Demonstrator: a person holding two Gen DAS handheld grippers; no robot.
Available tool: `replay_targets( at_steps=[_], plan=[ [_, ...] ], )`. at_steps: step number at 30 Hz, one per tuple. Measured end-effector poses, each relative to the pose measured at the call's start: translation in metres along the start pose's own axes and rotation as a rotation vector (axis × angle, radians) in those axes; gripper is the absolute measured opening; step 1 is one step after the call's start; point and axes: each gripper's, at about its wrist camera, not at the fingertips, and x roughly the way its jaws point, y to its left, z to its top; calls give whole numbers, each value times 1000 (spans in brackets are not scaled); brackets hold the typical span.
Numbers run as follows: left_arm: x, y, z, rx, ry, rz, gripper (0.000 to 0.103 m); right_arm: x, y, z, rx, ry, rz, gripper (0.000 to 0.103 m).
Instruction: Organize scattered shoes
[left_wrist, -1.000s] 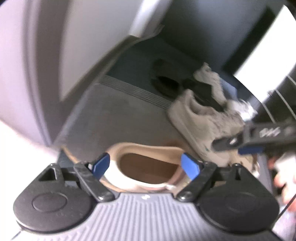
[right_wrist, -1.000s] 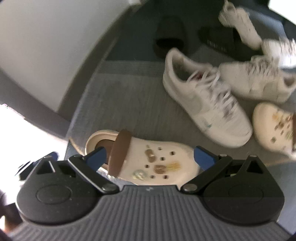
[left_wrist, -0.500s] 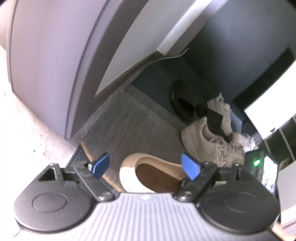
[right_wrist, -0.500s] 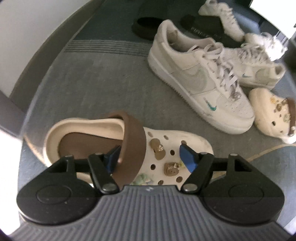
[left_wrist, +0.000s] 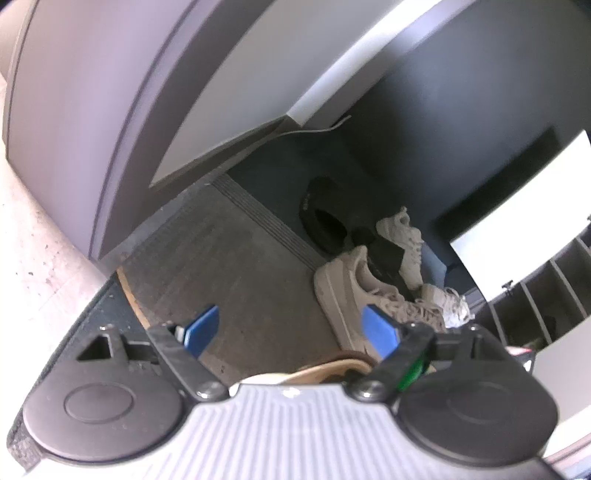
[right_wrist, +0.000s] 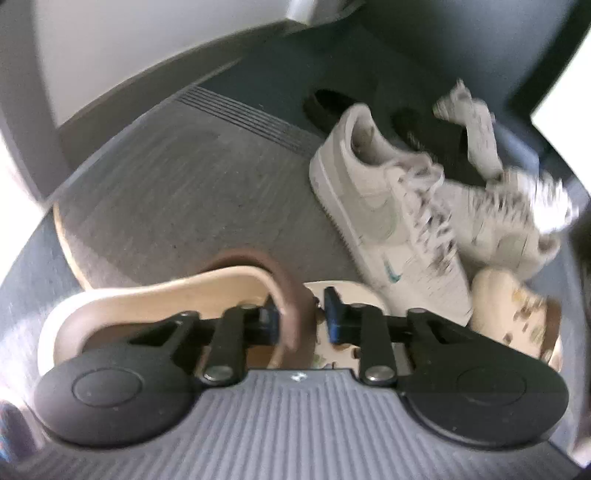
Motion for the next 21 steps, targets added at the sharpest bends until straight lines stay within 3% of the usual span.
replay_targets(
  at_steps=[6,17,21],
  plan=[
    [-4,-4,0,14,-19,8,86,-18,-2,-18,-253,-137,51,19],
    [-6,1,7,34,-15,62,87,-25,57,-74,-889,-406,117,18],
    [-5,1,10,51,-12,70,88,-21,65,-83,-978,-430,124,18]
  ],
)
